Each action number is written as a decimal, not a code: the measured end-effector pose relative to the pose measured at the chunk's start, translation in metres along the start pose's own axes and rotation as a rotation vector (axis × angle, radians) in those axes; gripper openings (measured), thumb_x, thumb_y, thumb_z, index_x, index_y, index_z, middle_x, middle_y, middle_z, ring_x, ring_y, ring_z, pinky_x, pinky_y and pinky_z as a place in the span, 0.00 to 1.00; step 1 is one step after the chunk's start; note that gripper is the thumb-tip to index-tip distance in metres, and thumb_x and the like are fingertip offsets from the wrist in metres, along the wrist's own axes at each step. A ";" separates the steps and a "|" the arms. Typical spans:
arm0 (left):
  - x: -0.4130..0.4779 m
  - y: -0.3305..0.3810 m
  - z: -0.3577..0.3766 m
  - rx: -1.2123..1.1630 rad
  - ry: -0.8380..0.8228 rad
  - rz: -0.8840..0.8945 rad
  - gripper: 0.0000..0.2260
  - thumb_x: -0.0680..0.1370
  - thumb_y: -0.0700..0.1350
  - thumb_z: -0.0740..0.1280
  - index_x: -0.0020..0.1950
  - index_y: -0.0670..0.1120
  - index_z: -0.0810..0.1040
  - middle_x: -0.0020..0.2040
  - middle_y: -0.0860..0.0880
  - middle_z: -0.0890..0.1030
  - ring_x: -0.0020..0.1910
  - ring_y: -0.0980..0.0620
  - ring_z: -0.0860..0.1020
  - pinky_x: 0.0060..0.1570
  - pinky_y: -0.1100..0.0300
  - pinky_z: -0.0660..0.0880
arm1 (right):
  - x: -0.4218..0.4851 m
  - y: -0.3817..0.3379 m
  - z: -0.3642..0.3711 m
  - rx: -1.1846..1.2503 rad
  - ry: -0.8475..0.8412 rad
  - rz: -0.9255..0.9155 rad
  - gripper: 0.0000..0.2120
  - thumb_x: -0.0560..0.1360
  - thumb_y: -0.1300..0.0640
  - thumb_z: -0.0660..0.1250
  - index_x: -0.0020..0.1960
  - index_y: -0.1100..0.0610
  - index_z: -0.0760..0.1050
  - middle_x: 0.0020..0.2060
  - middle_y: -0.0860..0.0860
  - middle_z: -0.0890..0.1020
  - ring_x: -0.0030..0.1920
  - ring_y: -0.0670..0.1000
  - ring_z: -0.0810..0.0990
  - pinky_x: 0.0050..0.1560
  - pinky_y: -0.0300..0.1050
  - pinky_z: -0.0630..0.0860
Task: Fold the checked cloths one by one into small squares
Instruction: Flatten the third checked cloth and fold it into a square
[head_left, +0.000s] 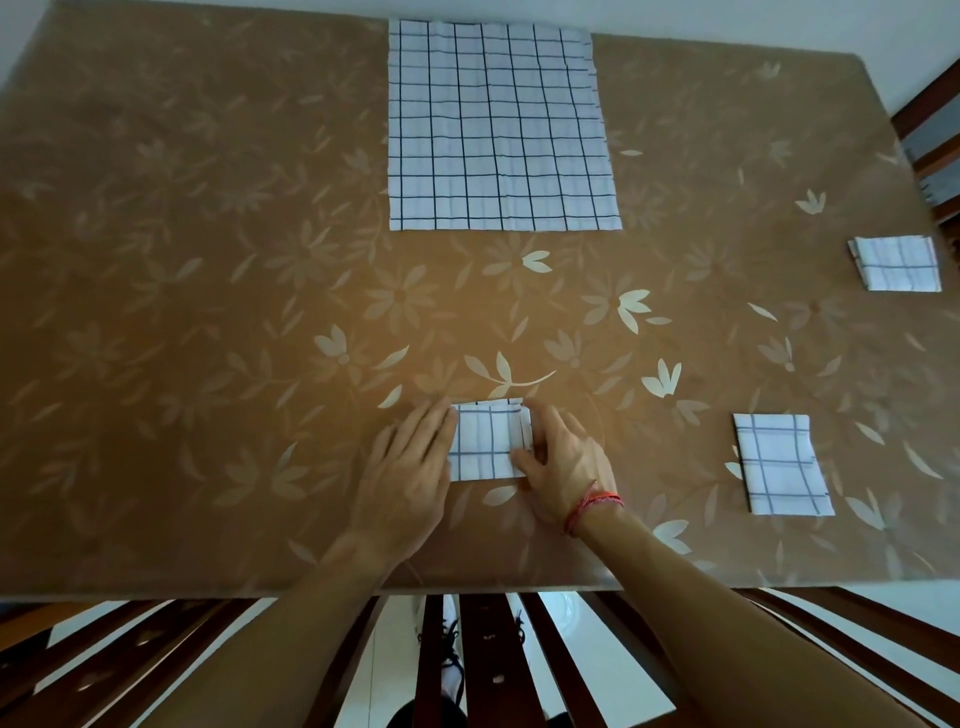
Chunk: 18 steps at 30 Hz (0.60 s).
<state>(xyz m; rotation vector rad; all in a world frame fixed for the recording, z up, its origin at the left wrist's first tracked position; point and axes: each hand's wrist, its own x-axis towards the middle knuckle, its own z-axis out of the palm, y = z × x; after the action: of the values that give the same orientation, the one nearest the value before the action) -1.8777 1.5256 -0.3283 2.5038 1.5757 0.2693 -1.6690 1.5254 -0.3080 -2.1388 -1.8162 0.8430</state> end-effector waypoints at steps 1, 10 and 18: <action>0.001 -0.003 0.002 0.020 -0.038 0.020 0.22 0.81 0.44 0.56 0.76 0.42 0.64 0.76 0.47 0.64 0.76 0.49 0.60 0.69 0.49 0.64 | 0.000 -0.002 -0.001 -0.003 -0.004 0.008 0.22 0.73 0.48 0.64 0.65 0.41 0.64 0.50 0.45 0.72 0.43 0.52 0.77 0.41 0.52 0.78; -0.002 -0.008 0.015 0.046 -0.150 0.022 0.23 0.82 0.45 0.50 0.76 0.41 0.62 0.78 0.45 0.60 0.78 0.49 0.54 0.73 0.47 0.58 | 0.001 -0.039 0.038 -0.272 0.102 -0.507 0.24 0.78 0.54 0.55 0.72 0.61 0.67 0.71 0.59 0.68 0.72 0.59 0.66 0.69 0.53 0.65; -0.004 -0.010 0.015 -0.002 -0.148 0.056 0.24 0.83 0.45 0.45 0.77 0.37 0.57 0.78 0.42 0.57 0.78 0.48 0.52 0.74 0.47 0.57 | 0.009 -0.031 0.063 -0.299 -0.061 -0.503 0.27 0.80 0.54 0.44 0.77 0.63 0.52 0.77 0.57 0.55 0.78 0.54 0.50 0.76 0.52 0.52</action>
<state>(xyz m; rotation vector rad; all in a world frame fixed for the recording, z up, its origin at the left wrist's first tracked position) -1.8840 1.5256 -0.3457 2.5050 1.4501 0.0911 -1.7284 1.5280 -0.3464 -1.6758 -2.4879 0.5445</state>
